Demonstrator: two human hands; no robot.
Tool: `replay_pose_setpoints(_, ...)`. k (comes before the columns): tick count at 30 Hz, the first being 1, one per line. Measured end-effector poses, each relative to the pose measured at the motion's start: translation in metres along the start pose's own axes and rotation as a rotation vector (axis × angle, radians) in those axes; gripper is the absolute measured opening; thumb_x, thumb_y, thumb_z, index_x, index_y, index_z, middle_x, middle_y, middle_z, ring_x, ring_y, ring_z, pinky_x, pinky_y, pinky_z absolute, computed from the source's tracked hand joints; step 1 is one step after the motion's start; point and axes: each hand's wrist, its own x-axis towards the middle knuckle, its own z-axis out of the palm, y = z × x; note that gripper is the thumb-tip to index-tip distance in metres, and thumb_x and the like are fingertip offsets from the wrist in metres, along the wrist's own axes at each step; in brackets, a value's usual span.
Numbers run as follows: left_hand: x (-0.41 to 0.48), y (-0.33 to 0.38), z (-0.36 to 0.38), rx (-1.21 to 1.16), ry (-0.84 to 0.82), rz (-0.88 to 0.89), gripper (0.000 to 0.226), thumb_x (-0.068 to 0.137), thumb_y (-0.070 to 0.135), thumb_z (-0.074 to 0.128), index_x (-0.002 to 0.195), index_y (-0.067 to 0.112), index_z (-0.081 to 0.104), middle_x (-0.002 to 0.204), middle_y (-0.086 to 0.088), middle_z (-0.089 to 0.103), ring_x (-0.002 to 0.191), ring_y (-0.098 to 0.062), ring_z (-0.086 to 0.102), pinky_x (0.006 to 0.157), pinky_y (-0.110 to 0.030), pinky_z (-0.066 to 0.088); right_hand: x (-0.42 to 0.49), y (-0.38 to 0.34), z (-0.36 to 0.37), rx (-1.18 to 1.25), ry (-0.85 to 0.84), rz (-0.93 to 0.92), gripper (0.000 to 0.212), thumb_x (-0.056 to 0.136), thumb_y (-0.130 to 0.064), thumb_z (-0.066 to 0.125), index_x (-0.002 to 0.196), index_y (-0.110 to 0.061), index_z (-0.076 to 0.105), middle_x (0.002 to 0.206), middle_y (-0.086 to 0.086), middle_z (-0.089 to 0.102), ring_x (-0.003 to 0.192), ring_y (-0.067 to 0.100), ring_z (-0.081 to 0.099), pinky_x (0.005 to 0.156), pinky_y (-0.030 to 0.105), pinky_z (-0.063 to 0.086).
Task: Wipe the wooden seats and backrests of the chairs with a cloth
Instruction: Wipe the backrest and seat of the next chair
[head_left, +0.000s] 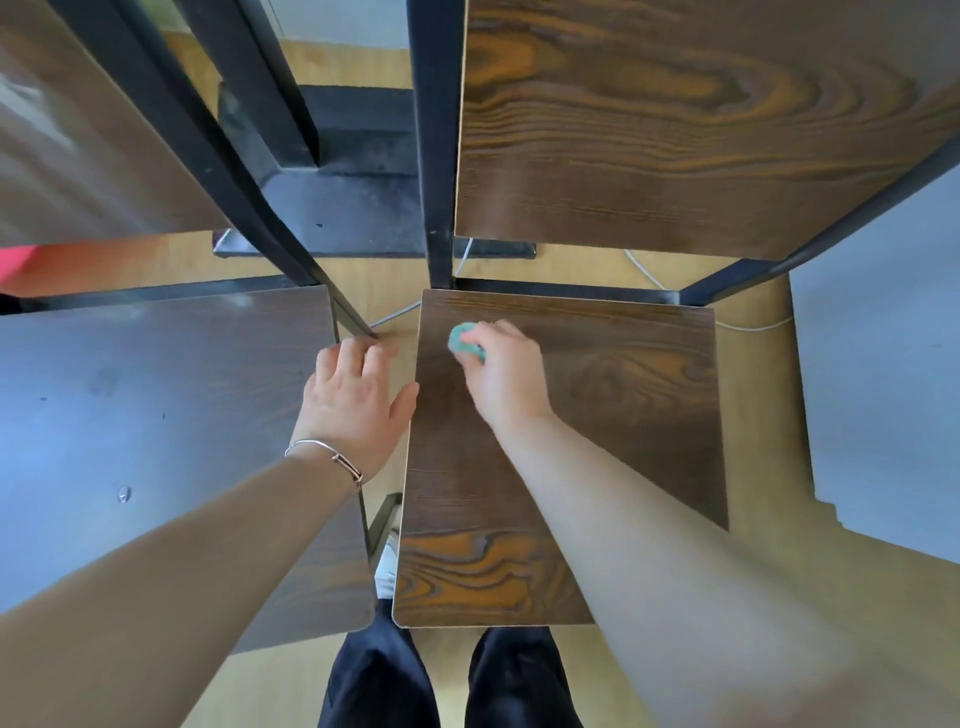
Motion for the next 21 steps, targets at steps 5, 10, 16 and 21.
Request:
replay_pose_setpoints(5,-0.01,-0.015,-0.002,-0.014,0.007,0.0,0.051,0.093,0.045,0.048,0.135,0.017,0.045,0.134,-0.007,0.042,0.121,-0.033,0.036,0.101,-0.046,0.037,-0.032,-0.009,0.02,0.004,-0.117,-0.11,0.019,0.086,-0.014,0.07,0.105,-0.014,0.073,0.102,0.001,0.065,0.094,0.023,0.062,0.08,0.035,0.053)
replay_pose_setpoints(10,-0.014,-0.028,0.001,0.011,0.008,-0.008,0.051,0.094,0.046,0.045,0.136,0.018,0.042,0.136,-0.006,0.041,0.121,-0.032,0.035,0.101,-0.044,0.038,0.016,-0.029,-0.001,0.055,0.067,-0.084,0.02,0.087,-0.013,0.067,0.105,-0.011,0.075,0.1,0.007,0.065,0.09,0.023,0.062,0.079,0.026,0.045)
replay_pose_setpoints(16,-0.021,-0.034,0.001,0.004,0.016,0.019,0.051,0.094,0.046,0.044,0.135,0.016,0.043,0.134,-0.007,0.041,0.119,-0.033,0.036,0.099,-0.043,0.037,0.039,-0.034,0.009,-0.136,-0.015,-0.086,0.03,0.095,-0.017,0.061,0.125,-0.014,0.065,0.121,0.004,0.06,0.107,0.021,0.058,0.094,0.028,0.048)
replay_pose_setpoints(21,-0.033,-0.029,0.002,0.033,-0.031,0.054,0.051,0.094,0.046,0.044,0.136,0.018,0.041,0.136,-0.005,0.039,0.119,-0.031,0.035,0.098,-0.042,0.037,-0.015,-0.006,0.007,-0.187,-0.155,-0.282,0.016,0.087,-0.016,0.068,0.101,-0.011,0.074,0.095,0.006,0.063,0.086,0.028,0.061,0.074,0.034,0.051)
